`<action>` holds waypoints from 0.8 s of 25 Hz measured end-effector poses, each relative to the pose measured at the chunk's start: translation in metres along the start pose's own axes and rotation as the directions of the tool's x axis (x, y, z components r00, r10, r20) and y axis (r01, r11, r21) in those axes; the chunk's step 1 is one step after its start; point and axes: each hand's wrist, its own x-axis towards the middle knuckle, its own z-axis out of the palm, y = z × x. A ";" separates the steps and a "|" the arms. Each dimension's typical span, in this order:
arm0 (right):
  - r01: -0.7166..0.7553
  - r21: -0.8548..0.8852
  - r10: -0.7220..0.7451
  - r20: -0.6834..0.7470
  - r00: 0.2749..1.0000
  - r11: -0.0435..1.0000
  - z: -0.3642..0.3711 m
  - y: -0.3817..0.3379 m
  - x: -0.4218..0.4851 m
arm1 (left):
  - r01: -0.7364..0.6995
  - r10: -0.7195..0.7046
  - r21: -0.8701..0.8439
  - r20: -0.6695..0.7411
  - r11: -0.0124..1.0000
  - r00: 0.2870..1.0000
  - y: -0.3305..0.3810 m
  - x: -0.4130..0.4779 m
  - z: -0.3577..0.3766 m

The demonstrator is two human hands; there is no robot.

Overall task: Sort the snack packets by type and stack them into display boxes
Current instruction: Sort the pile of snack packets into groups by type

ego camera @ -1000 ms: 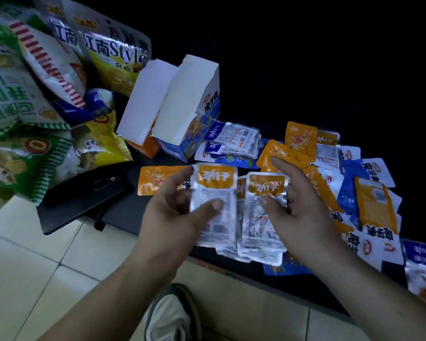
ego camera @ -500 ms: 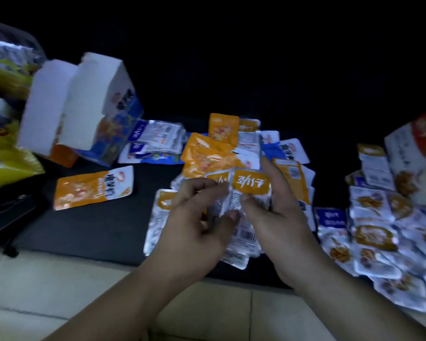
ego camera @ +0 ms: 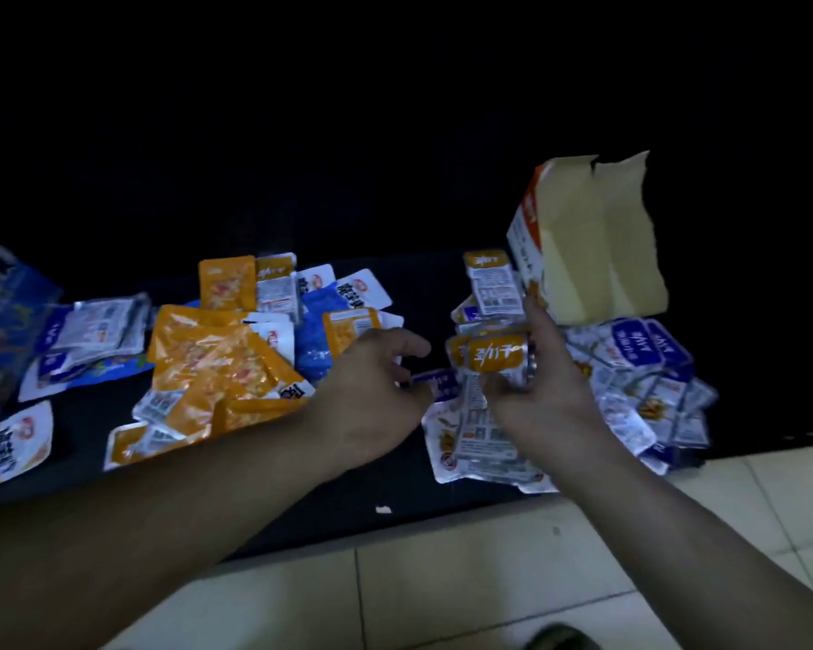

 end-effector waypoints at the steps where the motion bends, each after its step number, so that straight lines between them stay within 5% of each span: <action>1: 0.033 -0.107 -0.036 -0.030 0.999 0.994 -0.011 0.003 0.006 | 0.000 -0.001 0.034 0.042 0.999 0.999 0.006 0.006 0.005; 4: 0.134 -0.351 -0.163 -0.054 0.985 0.927 -0.029 0.015 0.030 | 0.023 -0.023 0.014 0.066 1.000 0.998 0.020 0.015 0.025; 7: 0.079 -0.746 -0.260 -0.130 0.957 0.661 -0.028 0.032 0.049 | 0.054 -0.051 -0.057 0.049 0.997 0.997 0.017 0.013 0.041; 12: 0.179 -0.878 -0.522 -0.092 0.848 0.444 -0.017 0.058 0.050 | 0.069 -0.078 -0.153 -0.058 0.986 0.995 -0.004 -0.007 0.030; 17: 0.240 -0.836 -0.569 -0.101 0.816 0.494 -0.003 0.051 0.038 | 0.060 -0.086 -0.209 -0.113 0.976 0.990 -0.028 -0.038 0.006; 20: 0.415 -0.695 -0.616 -0.050 0.786 0.586 0.026 0.036 0.021 | 0.059 -0.068 -0.178 -0.046 0.982 0.997 -0.053 -0.062 -0.021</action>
